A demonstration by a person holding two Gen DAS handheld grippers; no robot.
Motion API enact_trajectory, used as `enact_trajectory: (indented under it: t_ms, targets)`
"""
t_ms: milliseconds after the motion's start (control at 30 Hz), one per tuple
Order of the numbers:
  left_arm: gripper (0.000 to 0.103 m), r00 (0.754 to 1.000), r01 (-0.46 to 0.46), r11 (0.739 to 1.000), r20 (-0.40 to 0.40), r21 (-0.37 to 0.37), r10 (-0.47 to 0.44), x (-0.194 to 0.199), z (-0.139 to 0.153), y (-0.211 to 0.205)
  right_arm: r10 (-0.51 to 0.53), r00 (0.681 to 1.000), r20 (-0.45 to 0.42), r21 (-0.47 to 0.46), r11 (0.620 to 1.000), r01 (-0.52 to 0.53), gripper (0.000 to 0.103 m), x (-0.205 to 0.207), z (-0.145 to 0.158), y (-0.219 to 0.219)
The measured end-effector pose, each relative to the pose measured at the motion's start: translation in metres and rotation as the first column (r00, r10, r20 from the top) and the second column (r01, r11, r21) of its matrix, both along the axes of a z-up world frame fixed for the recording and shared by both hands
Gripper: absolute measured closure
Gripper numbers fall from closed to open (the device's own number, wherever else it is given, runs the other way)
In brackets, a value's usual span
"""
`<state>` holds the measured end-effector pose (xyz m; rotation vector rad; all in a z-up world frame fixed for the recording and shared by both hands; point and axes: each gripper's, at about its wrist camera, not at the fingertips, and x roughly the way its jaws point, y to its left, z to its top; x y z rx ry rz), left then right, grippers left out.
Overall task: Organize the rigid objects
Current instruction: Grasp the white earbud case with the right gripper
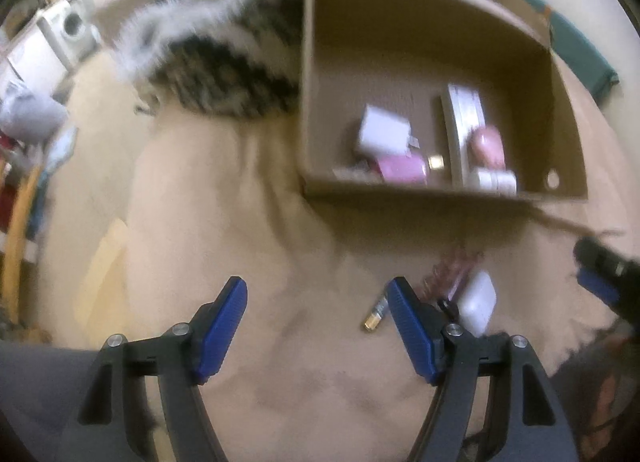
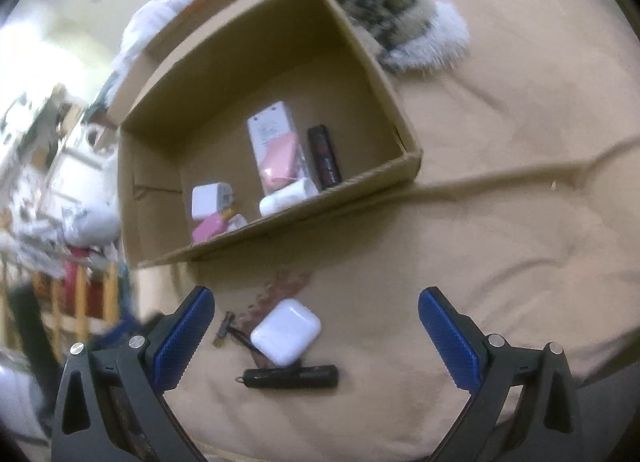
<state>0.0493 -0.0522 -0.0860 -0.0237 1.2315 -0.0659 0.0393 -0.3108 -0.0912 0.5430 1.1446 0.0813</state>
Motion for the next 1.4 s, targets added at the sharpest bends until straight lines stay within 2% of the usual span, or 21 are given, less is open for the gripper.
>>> enact_trajectory:
  t_ms: [33, 100, 133, 167, 267, 333, 400, 467, 567, 767, 967, 1067, 1200, 1300, 1400]
  targets:
    - [0.034, 0.998, 0.025, 1.0, -0.05, -0.014, -0.026, 0.002, -0.011, -0.005, -0.011, 1.0, -0.011, 0.034, 0.999, 0.012, 0.0, 0.002, -0.004, -0.002]
    - [0.043, 0.995, 0.041, 0.999, -0.091, -0.024, -0.043, 0.003, -0.024, -0.011, -0.023, 0.999, -0.032, 0.075, 0.997, 0.025, 0.0, 0.005, -0.011, -0.004]
    - [0.053, 0.994, 0.048, 0.999, -0.099, -0.021, -0.05, 0.004, -0.029, -0.014, -0.025, 0.999, -0.042, 0.082, 0.996, 0.028, 0.0, 0.007, -0.013, -0.004]
    - [0.059, 0.992, 0.061, 0.998, -0.108, -0.013, -0.062, 0.005, -0.034, -0.017, -0.022, 0.999, -0.049, 0.08, 0.996, 0.026, 0.0, 0.008, -0.015, -0.002]
    - [0.063, 0.983, 0.117, 0.993, -0.142, 0.01, -0.114, 0.007, -0.049, -0.029, -0.007, 0.998, -0.058, 0.066, 0.998, 0.011, 0.0, 0.011, -0.017, 0.003]
    - [0.063, 0.981, 0.154, 0.988, -0.127, 0.034, -0.148, 0.008, -0.054, -0.036, 0.005, 0.998, -0.062, 0.055, 0.998, -0.002, 0.0, 0.012, -0.018, 0.007]
    - [0.071, 0.975, 0.195, 0.979, -0.118, 0.059, -0.187, 0.01, -0.057, -0.043, 0.015, 0.998, -0.066, 0.05, 0.999, -0.012, 0.0, 0.012, -0.02, 0.01]
    - [0.094, 0.97, 0.23, 0.97, -0.103, 0.072, -0.222, 0.01, -0.057, -0.048, 0.025, 0.997, -0.073, 0.045, 0.999, -0.022, 0.0, 0.013, -0.022, 0.014]
    - [0.094, 0.972, 0.215, 0.976, -0.111, 0.046, -0.209, 0.013, -0.057, -0.044, 0.05, 0.994, -0.093, 0.019, 0.999, -0.049, 0.0, 0.016, -0.026, 0.021]
    - [0.094, 0.99, 0.105, 0.994, -0.099, 0.021, -0.102, 0.017, -0.048, -0.022, 0.108, 0.988, -0.114, -0.021, 0.994, -0.111, 0.0, 0.018, -0.032, 0.038]
    - [0.094, 0.998, 0.014, 1.0, -0.057, -0.005, -0.015, 0.013, -0.032, 0.003, 0.105, 0.985, -0.138, -0.015, 0.994, -0.108, 0.0, 0.019, -0.04, 0.039]
    - [0.094, 1.0, -0.015, 1.0, -0.02, -0.015, 0.015, 0.011, -0.02, 0.011, 0.081, 0.983, -0.165, 0.047, 0.996, -0.074, 0.0, 0.017, -0.047, 0.03]
    - [0.094, 1.0, -0.024, 1.0, 0.003, -0.017, 0.024, 0.01, -0.011, 0.017, 0.027, 0.982, -0.188, 0.183, 0.983, 0.008, 0.0, 0.013, -0.055, 0.02]
    - [0.094, 0.999, -0.033, 0.999, -0.002, -0.025, 0.033, 0.011, -0.01, 0.014, 0.003, 0.976, -0.219, 0.295, 0.954, 0.064, 0.022, 0.009, -0.064, 0.02]
    - [0.094, 0.999, -0.039, 0.999, -0.002, -0.031, 0.039, 0.009, -0.006, 0.02, -0.03, 0.967, -0.253, 0.321, 0.94, 0.114, 0.024, 0.005, -0.074, 0.025]
